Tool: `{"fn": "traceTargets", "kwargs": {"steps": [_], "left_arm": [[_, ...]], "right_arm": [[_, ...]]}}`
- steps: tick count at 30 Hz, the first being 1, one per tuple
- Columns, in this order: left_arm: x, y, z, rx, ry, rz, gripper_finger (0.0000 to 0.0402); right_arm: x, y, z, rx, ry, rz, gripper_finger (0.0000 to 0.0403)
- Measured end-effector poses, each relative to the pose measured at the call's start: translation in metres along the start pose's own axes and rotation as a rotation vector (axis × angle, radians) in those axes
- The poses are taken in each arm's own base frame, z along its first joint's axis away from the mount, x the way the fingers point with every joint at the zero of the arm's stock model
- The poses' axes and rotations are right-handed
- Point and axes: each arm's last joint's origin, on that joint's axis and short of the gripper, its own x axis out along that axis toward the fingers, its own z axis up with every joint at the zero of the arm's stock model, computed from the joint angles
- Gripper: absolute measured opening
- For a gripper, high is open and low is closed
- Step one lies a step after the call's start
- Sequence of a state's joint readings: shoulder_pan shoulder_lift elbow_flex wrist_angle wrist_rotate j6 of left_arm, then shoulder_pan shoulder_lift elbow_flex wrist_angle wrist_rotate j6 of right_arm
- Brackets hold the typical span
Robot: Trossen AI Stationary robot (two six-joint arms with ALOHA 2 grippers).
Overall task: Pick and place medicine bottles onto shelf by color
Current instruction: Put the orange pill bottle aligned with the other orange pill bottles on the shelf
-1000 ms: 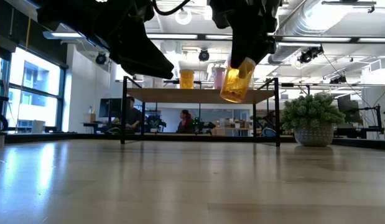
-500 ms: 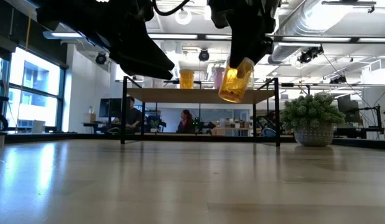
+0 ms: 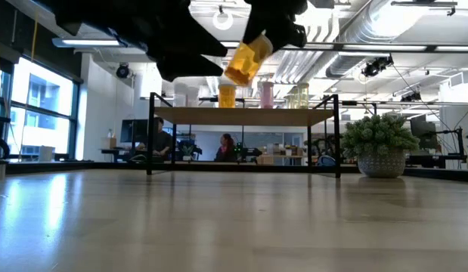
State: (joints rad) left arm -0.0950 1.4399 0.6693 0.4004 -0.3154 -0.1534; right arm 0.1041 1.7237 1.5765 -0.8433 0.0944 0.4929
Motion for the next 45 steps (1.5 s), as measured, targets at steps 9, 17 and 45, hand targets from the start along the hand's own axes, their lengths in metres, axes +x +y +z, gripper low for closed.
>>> {"fn": "traceTargets", "kwargs": {"steps": [9, 17, 45], "left_arm": [[0.003, 0.009, 0.008, -0.034, -0.067, -0.006, 0.0298], [0.004, 0.013, 0.013, -0.038, -0.103, -0.007, 0.0295], [0.004, 0.013, 0.015, 0.001, -0.120, -0.054, 0.0169]], "right_arm": [[-0.011, 0.005, 0.012, 0.007, -0.066, 0.036, 0.0195], [-0.012, 0.006, 0.014, 0.009, -0.089, 0.048, 0.0195], [-0.012, 0.005, 0.014, -0.015, -0.067, 0.083, 0.0214]]}}
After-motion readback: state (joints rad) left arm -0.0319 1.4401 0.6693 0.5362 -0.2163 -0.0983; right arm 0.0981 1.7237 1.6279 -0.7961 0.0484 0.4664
